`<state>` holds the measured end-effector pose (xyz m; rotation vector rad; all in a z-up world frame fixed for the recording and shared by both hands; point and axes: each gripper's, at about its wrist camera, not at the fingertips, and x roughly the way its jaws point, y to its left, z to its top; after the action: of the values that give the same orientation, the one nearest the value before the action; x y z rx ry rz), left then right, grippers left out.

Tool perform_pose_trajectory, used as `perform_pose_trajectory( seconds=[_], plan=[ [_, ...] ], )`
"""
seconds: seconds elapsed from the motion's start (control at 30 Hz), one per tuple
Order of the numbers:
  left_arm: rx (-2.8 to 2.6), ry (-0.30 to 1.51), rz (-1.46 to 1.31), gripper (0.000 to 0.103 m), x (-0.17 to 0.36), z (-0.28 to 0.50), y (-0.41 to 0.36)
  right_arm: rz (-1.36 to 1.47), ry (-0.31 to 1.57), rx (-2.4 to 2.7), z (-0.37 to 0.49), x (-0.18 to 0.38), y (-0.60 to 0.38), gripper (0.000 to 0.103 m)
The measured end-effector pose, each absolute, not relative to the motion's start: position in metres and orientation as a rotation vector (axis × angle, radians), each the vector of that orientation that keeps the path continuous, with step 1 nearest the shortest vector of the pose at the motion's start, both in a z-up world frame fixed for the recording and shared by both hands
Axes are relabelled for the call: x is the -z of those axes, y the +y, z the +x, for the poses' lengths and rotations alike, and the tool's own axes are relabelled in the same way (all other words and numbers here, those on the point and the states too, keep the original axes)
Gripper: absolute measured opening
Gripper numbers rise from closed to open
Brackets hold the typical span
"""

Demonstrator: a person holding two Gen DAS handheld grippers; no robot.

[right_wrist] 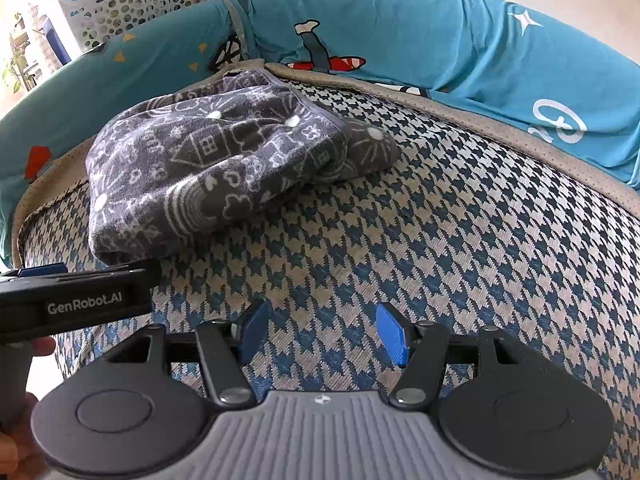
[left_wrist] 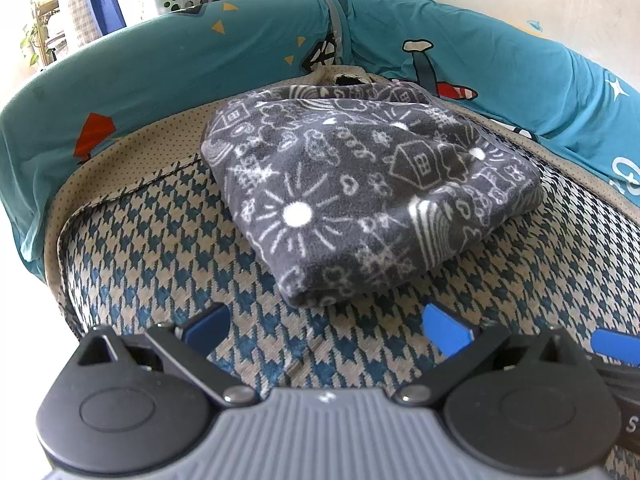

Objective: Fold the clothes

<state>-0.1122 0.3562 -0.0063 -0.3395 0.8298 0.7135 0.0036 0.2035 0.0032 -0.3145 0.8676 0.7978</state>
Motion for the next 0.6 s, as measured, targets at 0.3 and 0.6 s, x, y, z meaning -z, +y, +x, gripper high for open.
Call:
perform_pose_trajectory(
  seconds=[0.3,0.6],
  plan=[
    [-0.709,0.832,-0.331,0.103,0.0071,-0.1112,0.3535,-0.321,0.869,-0.8,0.003,-0.0023,0.2044,0.059],
    [-0.713,0.833,-0.333,0.103,0.0075,-0.1103,0.3537,-0.33,0.868,-0.809,0.001,-0.0023,0.2037,0.059]
  ],
)
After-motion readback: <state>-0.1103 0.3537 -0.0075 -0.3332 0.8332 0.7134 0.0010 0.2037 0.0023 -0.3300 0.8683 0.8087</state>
